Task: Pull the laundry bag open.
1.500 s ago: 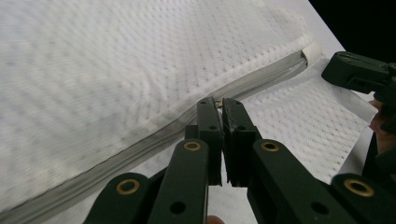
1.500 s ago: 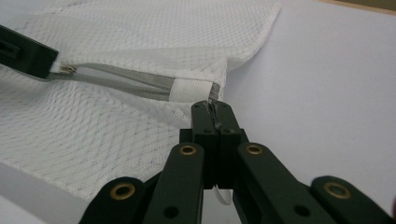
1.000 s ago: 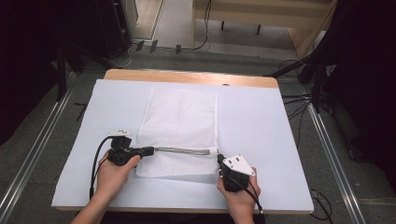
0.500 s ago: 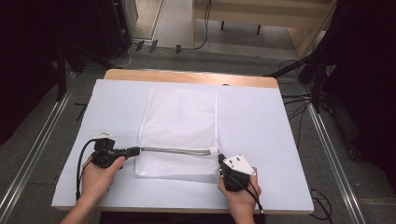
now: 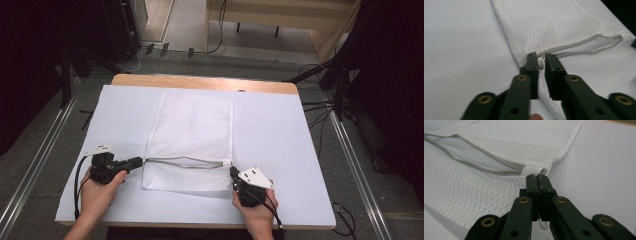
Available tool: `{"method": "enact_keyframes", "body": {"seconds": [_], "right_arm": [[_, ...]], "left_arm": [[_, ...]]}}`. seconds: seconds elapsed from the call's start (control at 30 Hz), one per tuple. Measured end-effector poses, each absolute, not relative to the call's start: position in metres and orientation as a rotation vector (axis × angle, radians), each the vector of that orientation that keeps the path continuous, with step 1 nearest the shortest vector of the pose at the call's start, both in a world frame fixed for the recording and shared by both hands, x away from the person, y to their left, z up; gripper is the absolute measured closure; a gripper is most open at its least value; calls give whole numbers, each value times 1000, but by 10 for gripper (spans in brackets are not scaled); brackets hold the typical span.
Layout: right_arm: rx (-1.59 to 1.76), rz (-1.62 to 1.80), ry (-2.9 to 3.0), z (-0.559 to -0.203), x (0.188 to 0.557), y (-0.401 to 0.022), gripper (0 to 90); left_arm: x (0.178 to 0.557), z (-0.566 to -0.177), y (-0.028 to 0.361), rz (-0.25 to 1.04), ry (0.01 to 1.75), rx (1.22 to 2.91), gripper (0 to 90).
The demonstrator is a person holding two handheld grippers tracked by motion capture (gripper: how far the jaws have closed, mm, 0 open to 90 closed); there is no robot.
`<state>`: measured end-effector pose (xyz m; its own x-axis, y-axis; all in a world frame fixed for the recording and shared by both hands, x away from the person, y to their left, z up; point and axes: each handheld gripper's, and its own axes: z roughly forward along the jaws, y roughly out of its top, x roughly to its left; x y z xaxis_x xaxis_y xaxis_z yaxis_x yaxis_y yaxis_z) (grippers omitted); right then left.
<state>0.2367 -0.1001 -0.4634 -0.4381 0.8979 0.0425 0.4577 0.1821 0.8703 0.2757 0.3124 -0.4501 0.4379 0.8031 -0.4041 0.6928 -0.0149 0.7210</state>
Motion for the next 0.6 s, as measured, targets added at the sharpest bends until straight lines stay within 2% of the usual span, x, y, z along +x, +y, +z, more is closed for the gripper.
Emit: {"method": "enact_keyframes", "body": {"seconds": [0.17,0.2,0.27,0.3,0.47,0.6], "right_arm": [[1255,1202,1981,-463,236,-102,847],[1261,1202,1979,-463,236,-102,835],[1266,1209,1974,-462,237,-103,824],[1265,1210,1971,-462,236,-104,807],[1272,1261,1939,-458,236,-109,624],[1252,1288,1940,-455,237,-117,493]], "left_arm": [[264,-446,320,226,1286,1691,572],[262,-444,321,259,1278,1691,511],[256,-442,324,308,1265,1691,477],[254,-440,325,332,1268,1693,425],[246,-439,330,426,1292,1697,183],[242,-439,332,440,1273,1693,112]]}}
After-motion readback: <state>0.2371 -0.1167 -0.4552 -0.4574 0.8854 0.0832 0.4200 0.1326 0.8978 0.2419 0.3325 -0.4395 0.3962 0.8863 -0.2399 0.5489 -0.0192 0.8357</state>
